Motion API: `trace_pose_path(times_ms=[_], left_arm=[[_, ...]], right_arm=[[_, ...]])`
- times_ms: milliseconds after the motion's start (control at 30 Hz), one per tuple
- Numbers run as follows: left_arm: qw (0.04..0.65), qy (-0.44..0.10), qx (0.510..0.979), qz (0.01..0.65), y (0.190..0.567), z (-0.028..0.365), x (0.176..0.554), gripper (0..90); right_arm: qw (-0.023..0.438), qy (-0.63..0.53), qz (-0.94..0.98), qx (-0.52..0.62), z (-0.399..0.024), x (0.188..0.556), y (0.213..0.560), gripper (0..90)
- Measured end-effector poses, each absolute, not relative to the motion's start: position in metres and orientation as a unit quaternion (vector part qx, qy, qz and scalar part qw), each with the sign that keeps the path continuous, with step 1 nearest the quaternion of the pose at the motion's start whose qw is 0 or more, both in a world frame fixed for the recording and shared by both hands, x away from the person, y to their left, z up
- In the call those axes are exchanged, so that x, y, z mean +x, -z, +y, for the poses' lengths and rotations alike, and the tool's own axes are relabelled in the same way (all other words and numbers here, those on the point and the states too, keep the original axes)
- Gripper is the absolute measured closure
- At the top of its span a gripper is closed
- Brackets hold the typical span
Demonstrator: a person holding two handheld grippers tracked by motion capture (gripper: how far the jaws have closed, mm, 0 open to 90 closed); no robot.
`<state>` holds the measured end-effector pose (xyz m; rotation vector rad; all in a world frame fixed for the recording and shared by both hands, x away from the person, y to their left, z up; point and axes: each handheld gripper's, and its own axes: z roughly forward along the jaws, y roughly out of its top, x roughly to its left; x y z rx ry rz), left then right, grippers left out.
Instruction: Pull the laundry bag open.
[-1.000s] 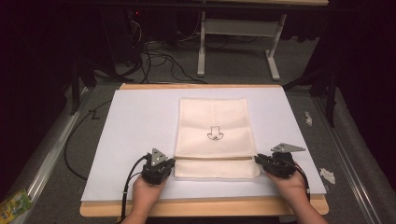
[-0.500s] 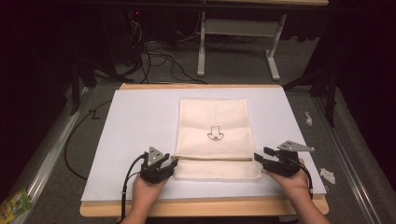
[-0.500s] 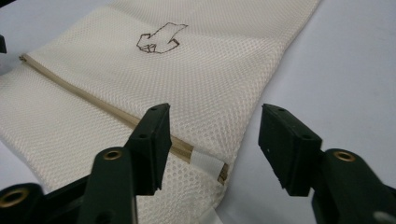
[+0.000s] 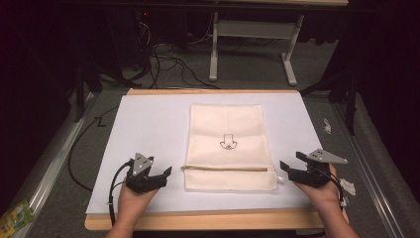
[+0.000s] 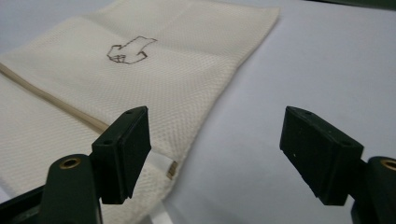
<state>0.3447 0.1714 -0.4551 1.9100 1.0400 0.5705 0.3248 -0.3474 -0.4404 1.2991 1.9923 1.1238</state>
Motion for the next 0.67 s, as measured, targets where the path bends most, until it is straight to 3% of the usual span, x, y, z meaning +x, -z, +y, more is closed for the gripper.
trace_pose_path(times_ms=[233,667], left_arm=[[0.453,-0.247,0.732,0.446,0.454,0.205,0.341,19.6],[0.45,-0.253,0.733,0.443,0.453,0.207,0.339,19.3]], right_arm=[[0.272,-0.411,0.708,0.506,-0.369,0.322,0.438,18.9],[0.274,-0.412,0.699,0.516,-0.371,0.324,0.439,18.6]])
